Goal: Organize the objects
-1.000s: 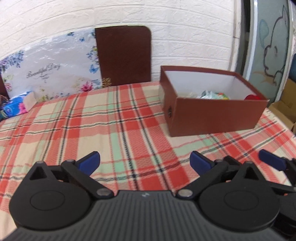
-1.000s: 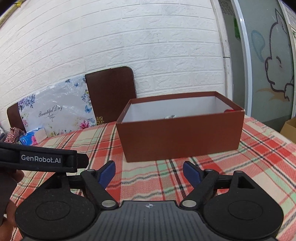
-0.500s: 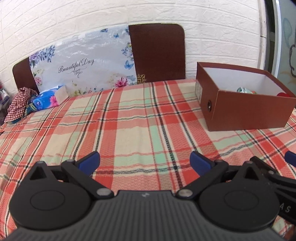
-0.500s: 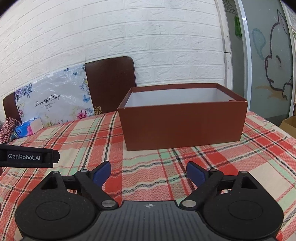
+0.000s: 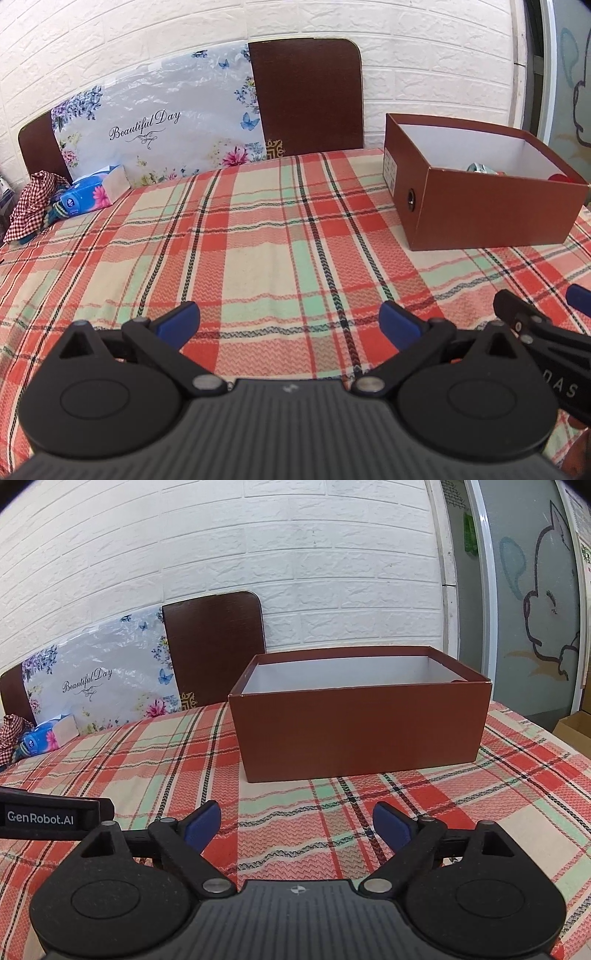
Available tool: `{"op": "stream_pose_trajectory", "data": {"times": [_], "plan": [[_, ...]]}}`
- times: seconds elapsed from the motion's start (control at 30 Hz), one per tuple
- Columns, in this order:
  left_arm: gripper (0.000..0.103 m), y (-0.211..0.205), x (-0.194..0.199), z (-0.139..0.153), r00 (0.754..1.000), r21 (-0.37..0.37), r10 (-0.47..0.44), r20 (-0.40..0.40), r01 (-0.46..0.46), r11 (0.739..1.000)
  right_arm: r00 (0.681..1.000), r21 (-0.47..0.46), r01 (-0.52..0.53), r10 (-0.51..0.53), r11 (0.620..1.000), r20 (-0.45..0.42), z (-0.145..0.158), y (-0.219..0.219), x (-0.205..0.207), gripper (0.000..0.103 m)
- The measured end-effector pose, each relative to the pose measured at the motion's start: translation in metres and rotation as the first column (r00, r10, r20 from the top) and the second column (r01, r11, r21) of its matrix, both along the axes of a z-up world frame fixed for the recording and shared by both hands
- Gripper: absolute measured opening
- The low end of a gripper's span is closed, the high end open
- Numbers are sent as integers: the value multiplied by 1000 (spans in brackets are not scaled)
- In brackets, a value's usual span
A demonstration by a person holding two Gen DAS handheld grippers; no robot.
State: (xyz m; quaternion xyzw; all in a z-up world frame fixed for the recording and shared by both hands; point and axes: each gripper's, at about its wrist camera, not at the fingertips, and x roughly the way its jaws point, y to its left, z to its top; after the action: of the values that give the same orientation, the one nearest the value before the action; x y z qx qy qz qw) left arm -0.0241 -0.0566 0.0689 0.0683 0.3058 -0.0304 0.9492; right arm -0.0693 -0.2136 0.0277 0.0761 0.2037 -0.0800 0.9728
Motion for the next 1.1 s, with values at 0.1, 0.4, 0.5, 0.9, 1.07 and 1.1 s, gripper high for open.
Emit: {"op": "stream_pose_trajectory", "data": {"times": [0.1,0.4,0.5,0.9,1.07,1.1], "plan": [[103,1,0,0,1000,-9,5,-8,-5,1000,1000,0,2,-2,1000,1,0,0,0,89],[103,3,-2,1,999,2,34,-3,-34,999,1000,1,2,-2,1000,7,0,-1,-2,90],[103,5,-2,2,1000,-10,26,-6,-26,1000,1000,-2,5,-5,1000,11,1,0,-3,89],[103,1,-6,0,1000,6,24,-19,-24,1000,999,-5,12,-11,1000,31,3,0,-8,90],[103,1,-5,0,1000,5,19,-24,-19,1000,1000,-4,12,-11,1000,26,2,0,-8,90],[103,1,-6,0,1000,4,13,-23,-13,1000,1000,-5,10,-10,1000,24,2,1,-7,90]]}}
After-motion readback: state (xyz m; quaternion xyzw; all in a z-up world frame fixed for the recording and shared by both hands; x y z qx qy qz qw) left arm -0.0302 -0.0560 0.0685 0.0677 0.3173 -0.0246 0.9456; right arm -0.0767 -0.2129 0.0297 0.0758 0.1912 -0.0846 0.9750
